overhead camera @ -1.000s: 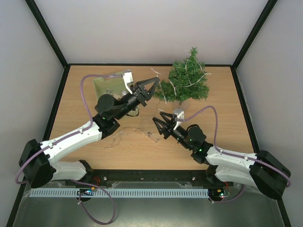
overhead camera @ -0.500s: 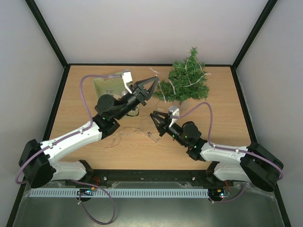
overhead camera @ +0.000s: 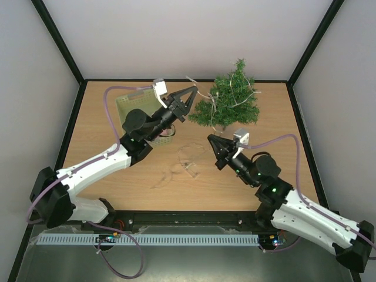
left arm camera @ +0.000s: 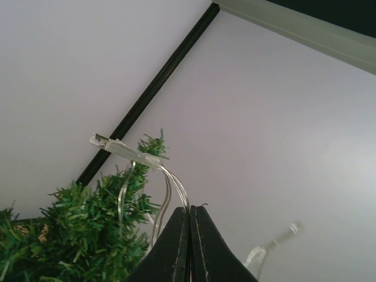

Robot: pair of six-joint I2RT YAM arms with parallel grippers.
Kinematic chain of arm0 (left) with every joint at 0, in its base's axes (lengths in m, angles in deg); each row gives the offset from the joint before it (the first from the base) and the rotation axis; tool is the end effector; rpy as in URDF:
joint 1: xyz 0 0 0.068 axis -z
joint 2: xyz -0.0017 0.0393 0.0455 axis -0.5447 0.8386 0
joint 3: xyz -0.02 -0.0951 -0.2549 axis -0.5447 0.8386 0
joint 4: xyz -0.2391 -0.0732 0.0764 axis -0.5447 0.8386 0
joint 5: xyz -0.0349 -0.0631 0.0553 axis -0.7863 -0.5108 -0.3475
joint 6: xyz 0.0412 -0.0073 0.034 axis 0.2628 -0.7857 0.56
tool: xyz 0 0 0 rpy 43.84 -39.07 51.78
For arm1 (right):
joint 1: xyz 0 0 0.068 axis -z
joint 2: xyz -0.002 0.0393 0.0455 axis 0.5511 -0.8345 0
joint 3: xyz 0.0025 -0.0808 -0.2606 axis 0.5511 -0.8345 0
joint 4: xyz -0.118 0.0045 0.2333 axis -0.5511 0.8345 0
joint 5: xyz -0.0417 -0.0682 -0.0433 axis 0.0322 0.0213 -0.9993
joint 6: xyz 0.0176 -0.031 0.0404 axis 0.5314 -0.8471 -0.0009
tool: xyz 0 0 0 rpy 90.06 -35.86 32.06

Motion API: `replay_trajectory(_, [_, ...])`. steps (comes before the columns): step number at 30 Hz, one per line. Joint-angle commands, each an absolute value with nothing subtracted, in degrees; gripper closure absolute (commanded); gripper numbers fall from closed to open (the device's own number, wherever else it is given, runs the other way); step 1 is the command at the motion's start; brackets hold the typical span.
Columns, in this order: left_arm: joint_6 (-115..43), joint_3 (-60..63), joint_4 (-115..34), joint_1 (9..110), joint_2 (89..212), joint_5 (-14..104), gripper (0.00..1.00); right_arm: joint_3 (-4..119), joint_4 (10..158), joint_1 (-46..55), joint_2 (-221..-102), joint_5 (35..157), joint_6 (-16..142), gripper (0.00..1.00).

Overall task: Decorate the small christmas tree
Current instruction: Wrap the decoration item around the Christmas tree.

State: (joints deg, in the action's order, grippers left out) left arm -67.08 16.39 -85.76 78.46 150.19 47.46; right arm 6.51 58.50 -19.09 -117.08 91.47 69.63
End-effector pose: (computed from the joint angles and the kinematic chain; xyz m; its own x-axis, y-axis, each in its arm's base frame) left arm 0.2075 -0.2161 0.4041 -0.2642 -0.6868 -0.6771 0.8030 0.2322 -0.5489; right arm 0.0997 0.1328 0.3027 -0.0541 0.3065 -0.9503 -0.8316 0.5130 0.2128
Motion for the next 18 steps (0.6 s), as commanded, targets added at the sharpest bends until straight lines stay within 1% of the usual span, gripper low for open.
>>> replay_trajectory(1, [-64.3,12.5,-85.8,76.7,153.6,48.5,0.98,17.0,79.4,-19.3,-113.4,91.1,66.4,0.98])
replay_trajectory(6, [-64.5,7.5,-81.7,74.4,157.5,47.6,0.98,30.6,90.6,-19.3,-114.9,86.0,64.6,0.98])
replay_trajectory(11, [-65.4,3.5,-76.3,72.6,161.3,46.7,0.98,46.4,101.3,-19.3,-121.6,74.0,60.3,0.98])
replay_trajectory(14, [-66.1,1.6,-74.9,71.8,162.9,45.3,0.98,53.6,104.4,-19.3,-126.9,65.6,57.0,0.98])
replay_trajectory(18, [-66.5,-0.4,-73.9,71.6,164.5,43.6,0.97,59.9,105.9,-19.2,-132.3,57.7,52.3,0.98])
